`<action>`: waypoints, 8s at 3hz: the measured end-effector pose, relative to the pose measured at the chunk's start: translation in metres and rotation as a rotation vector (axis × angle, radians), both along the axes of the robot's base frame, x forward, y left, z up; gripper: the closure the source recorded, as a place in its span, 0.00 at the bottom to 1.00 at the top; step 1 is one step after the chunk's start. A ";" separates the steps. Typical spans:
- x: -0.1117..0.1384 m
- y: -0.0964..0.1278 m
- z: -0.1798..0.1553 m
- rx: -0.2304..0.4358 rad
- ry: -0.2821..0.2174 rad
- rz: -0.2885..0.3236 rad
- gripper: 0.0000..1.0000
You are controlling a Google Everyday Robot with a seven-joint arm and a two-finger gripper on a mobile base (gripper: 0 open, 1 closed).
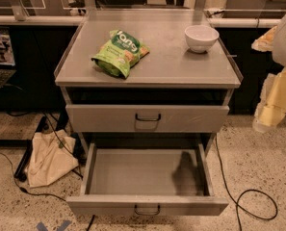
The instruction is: Place green rice chip bag into middle drawer
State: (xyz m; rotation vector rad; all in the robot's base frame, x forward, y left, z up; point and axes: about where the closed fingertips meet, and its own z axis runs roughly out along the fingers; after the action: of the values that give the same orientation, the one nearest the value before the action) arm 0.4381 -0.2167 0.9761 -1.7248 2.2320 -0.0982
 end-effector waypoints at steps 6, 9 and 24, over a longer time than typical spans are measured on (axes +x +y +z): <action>0.176 -0.050 0.029 0.537 -0.214 -0.645 0.00; 0.214 0.007 0.010 0.663 -0.175 -0.563 0.00; 0.338 0.278 -0.132 0.695 -0.018 -0.415 1.00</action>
Offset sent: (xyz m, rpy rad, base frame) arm 0.1239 -0.0207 0.0619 0.3513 -0.3482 -0.2818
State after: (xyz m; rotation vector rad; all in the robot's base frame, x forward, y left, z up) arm 0.7757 0.0615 0.8445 -0.8890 2.2009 0.5049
